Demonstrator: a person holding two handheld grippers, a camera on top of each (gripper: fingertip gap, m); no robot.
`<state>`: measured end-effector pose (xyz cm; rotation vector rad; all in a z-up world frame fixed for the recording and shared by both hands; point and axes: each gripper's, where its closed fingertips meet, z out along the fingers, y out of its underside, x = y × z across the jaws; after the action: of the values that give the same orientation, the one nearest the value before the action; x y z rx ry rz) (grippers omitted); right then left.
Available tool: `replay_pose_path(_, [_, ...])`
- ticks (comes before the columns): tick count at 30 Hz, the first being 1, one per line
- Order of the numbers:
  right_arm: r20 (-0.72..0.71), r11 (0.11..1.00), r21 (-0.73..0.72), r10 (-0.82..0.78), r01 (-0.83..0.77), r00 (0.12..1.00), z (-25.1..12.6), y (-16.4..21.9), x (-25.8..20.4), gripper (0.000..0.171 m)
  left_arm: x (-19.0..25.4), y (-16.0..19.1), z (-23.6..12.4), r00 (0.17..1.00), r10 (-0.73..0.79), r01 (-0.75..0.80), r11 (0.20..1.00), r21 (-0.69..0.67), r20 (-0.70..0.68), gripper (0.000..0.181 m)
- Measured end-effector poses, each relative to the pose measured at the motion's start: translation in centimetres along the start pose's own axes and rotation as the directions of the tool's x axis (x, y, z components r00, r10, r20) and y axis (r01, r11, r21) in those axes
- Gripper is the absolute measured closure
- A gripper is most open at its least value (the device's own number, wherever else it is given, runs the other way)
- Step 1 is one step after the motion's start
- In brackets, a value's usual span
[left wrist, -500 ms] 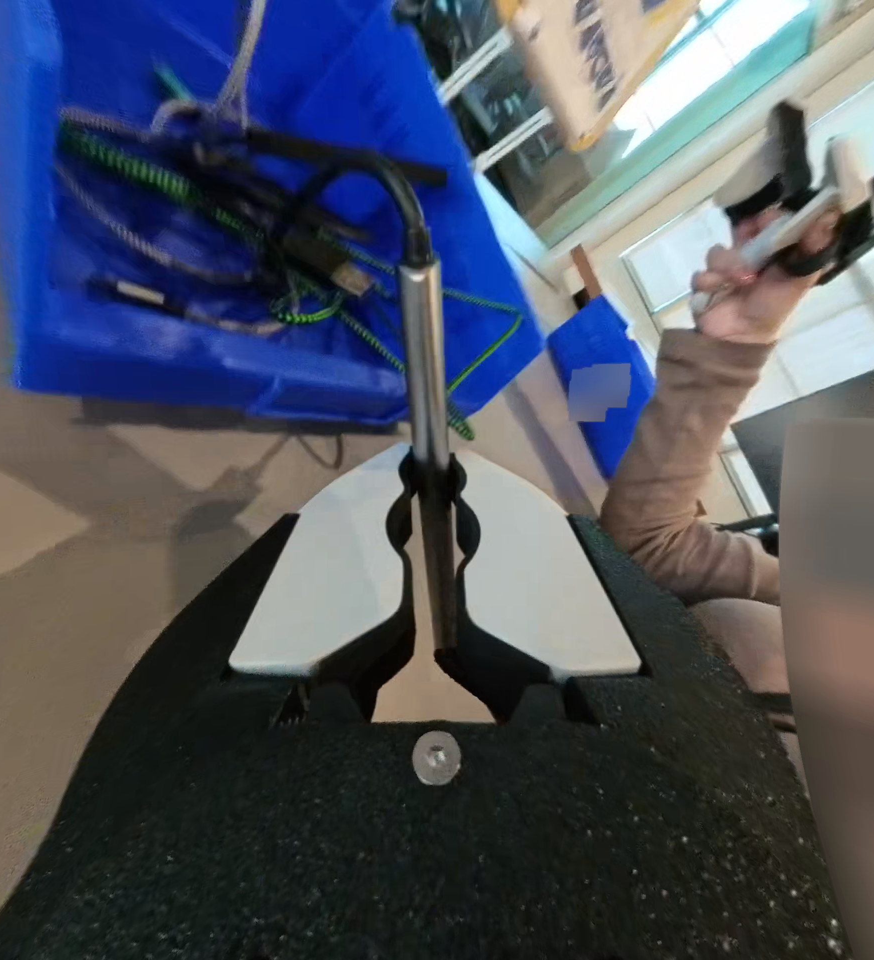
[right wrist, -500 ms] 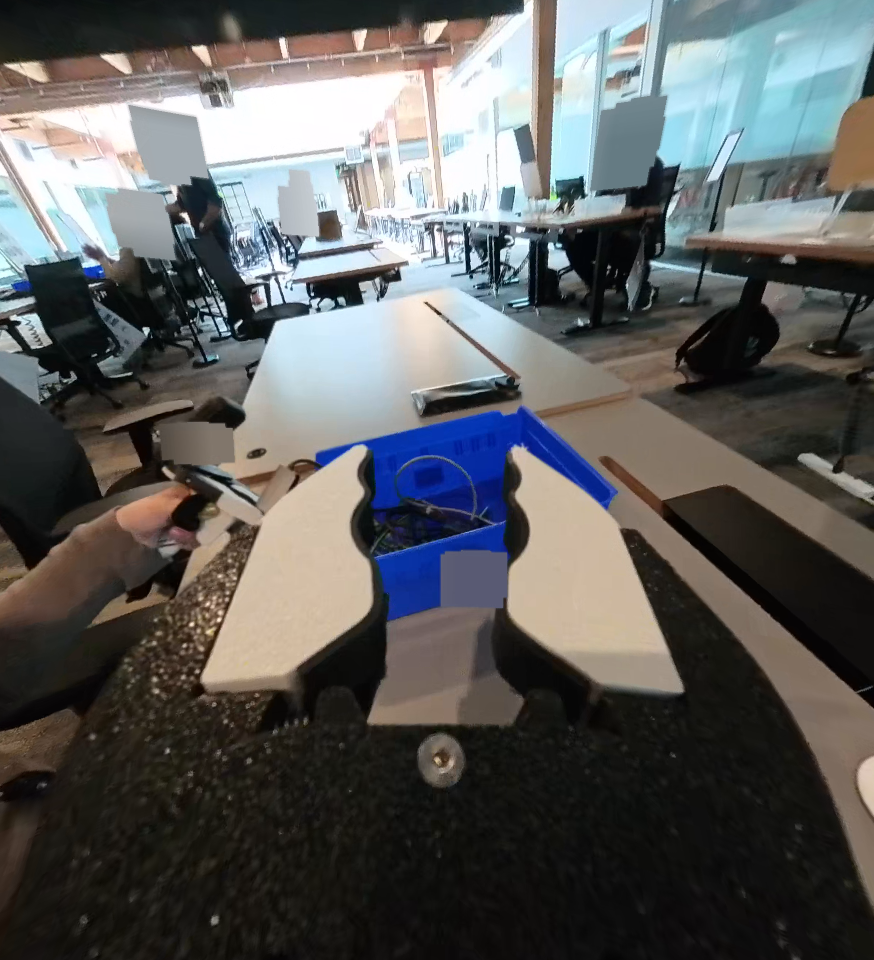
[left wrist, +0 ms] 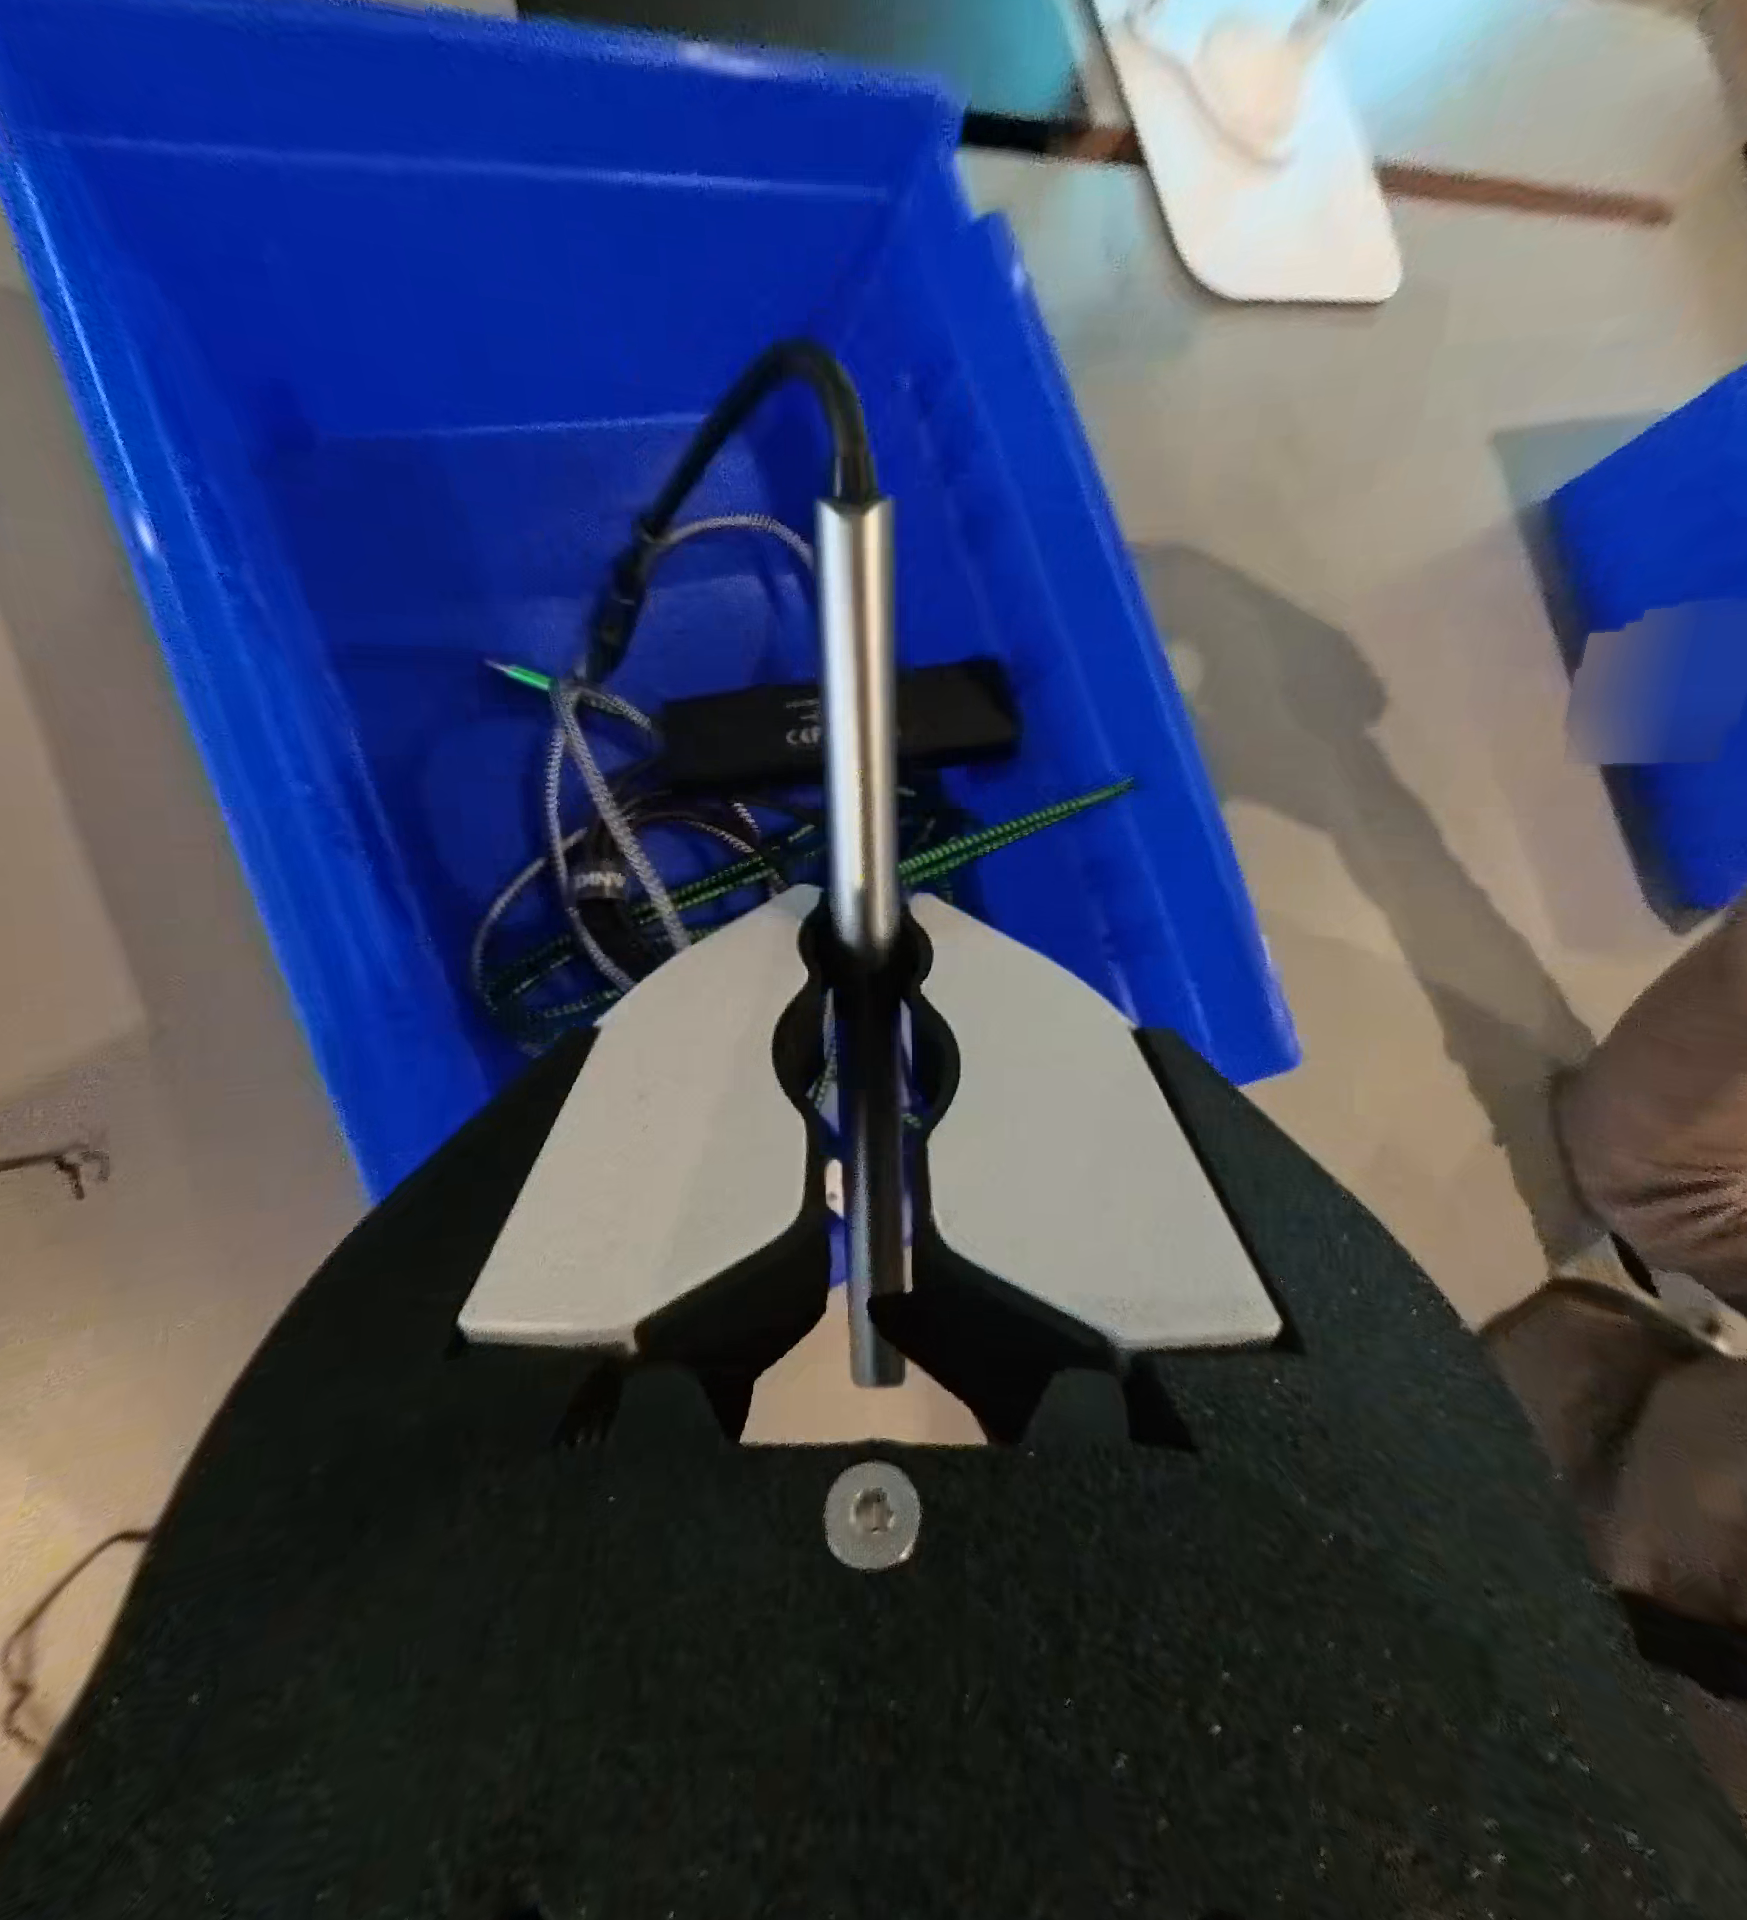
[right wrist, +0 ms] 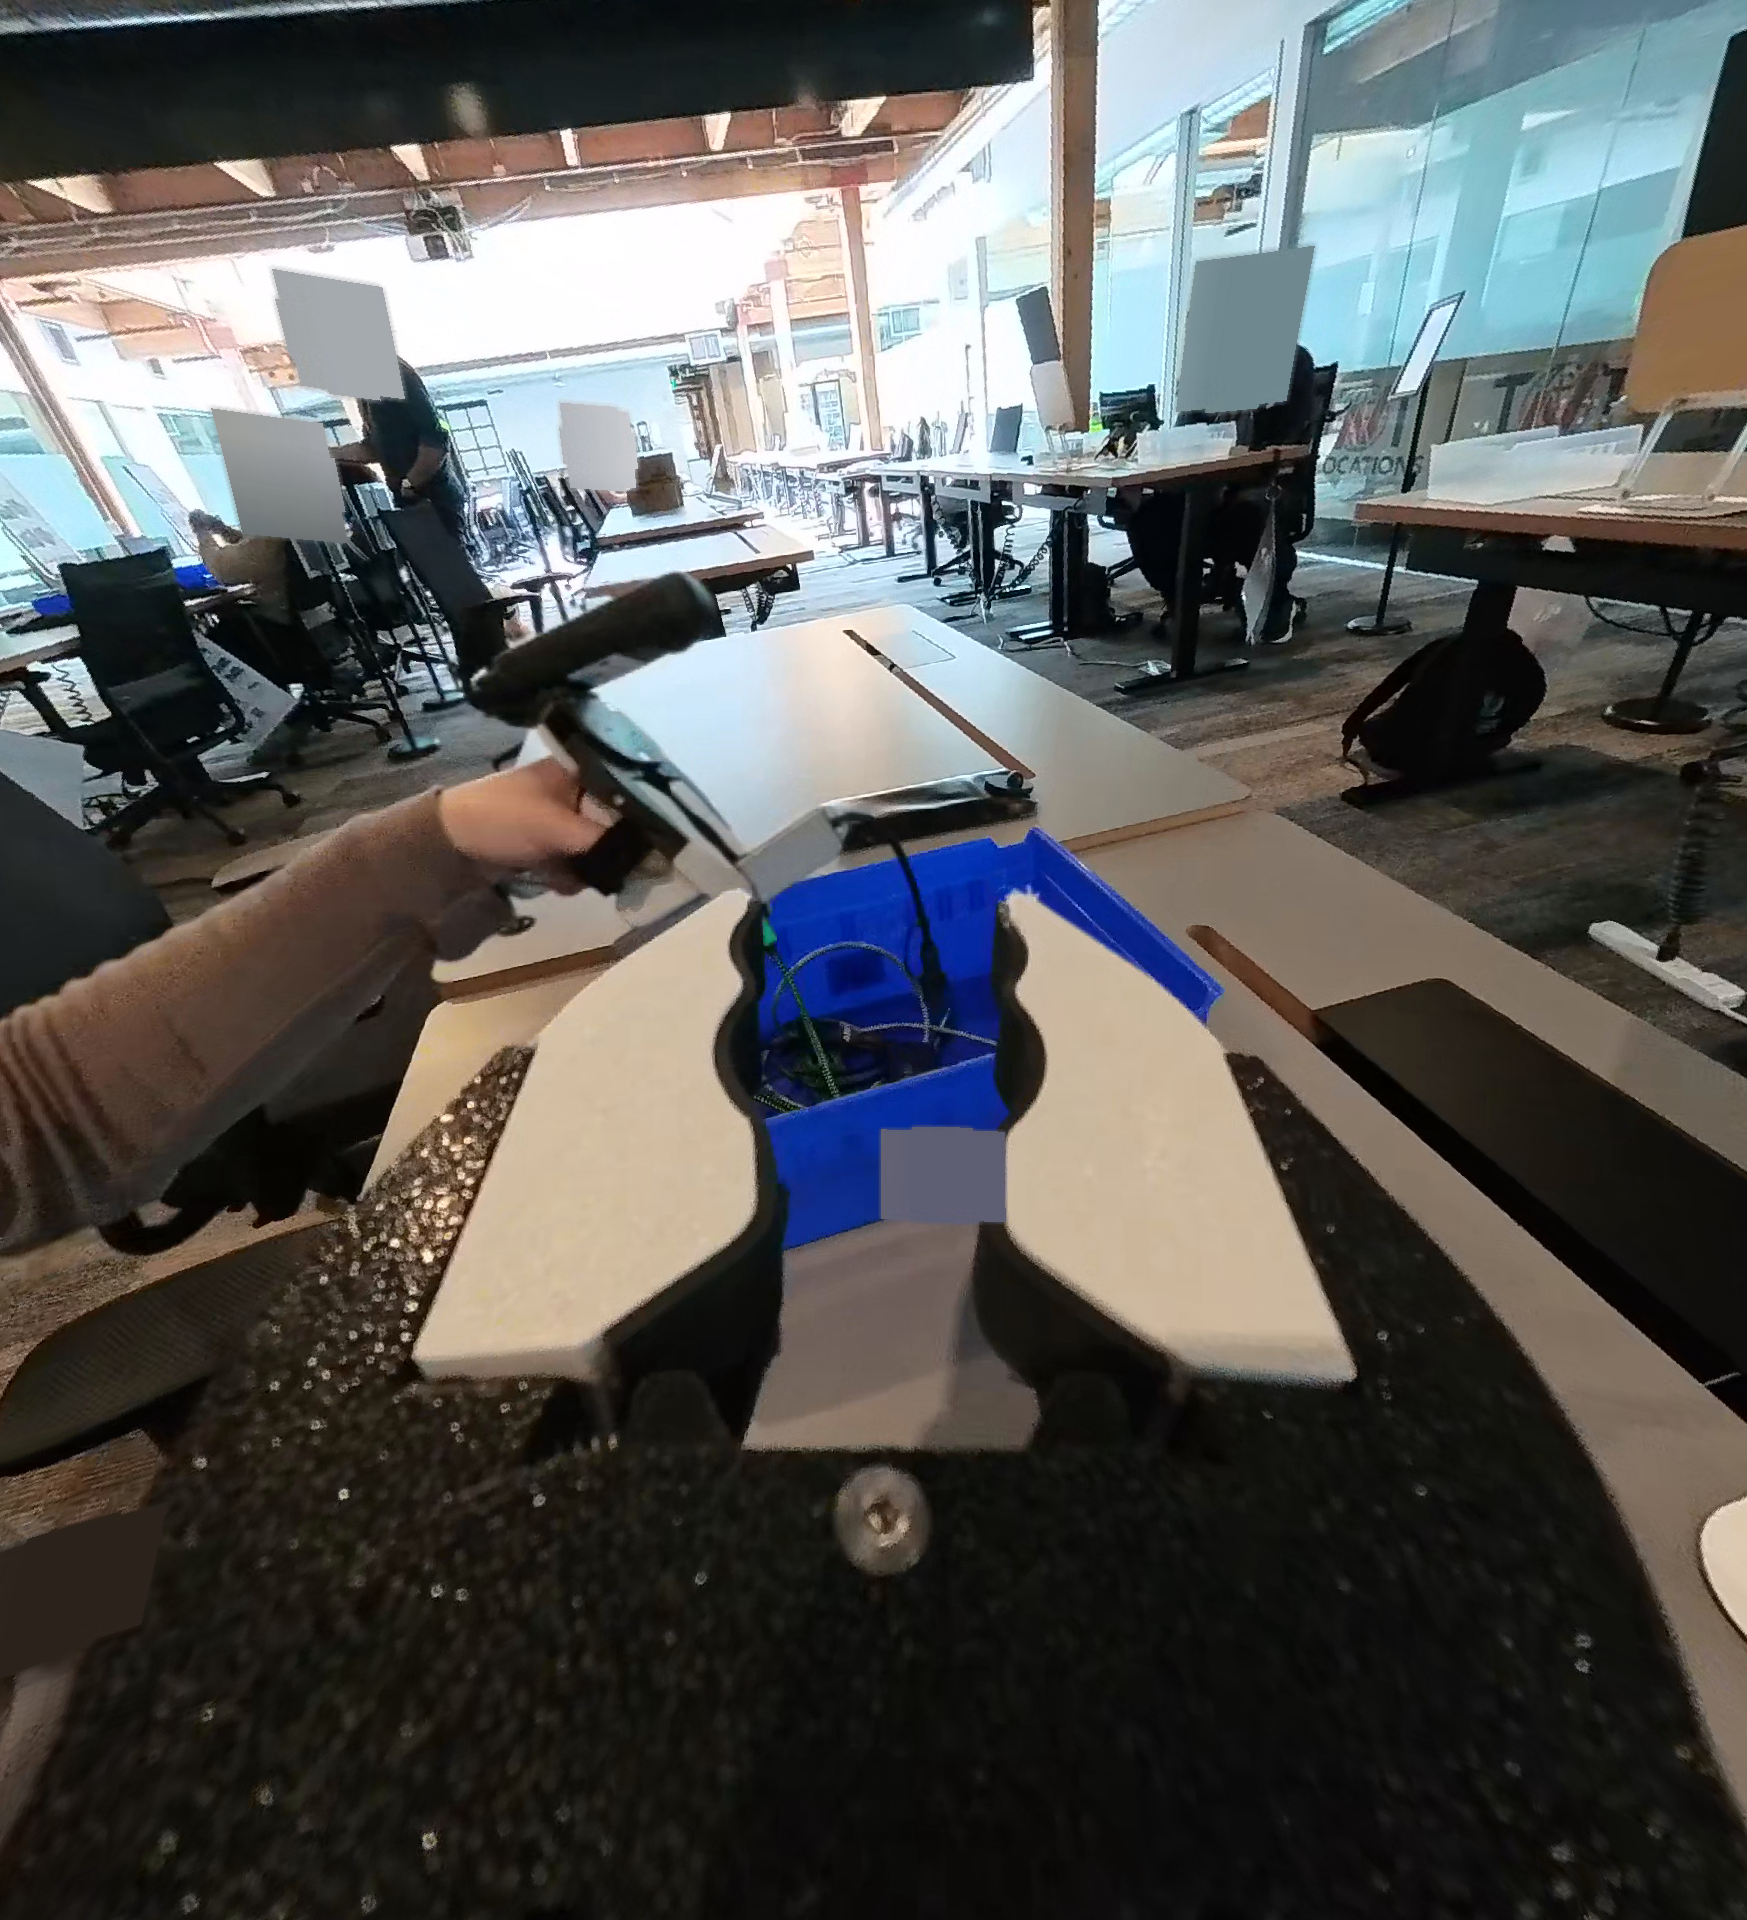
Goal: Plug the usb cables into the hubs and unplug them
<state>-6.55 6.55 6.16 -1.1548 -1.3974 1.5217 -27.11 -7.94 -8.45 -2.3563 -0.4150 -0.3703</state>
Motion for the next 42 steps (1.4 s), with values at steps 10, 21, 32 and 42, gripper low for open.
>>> replay_pose_path(10, [-0.003, 0.999, -0.022, 0.045, -0.045, 0.999, 0.2, 0.8, 1.1, 0.131, -3.0, 3.3, 3.0, 0.991, 0.078, -0.040, 0.946, -0.322, 0.107, 0.158])
replay_pose_path(21, [-0.001, 0.998, -0.017, 0.063, -0.063, 0.998, -0.6, 0.7, 1.4, 0.132, -2.3, 3.1, 2.3, 0.990, 0.126, -0.104, 0.956, -0.275, 0.066, 0.169])
replay_pose_path(32, [-0.029, 0.999, 0.030, 0.047, -0.046, 0.998, -2.1, -0.4, 1.3, 0.132, 5.8, -10.7, -10.5, 0.860, 0.420, -0.414, 0.906, -0.084, 0.290, 0.171])
replay_pose_path(42, [-0.057, 0.992, 0.122, 0.047, -0.040, 0.997, -4.8, -2.0, 1.7, 0.134, 14.0, -24.0, -23.4, 0.662, 0.408, -0.527, 0.850, 0.004, 0.629, 0.171])
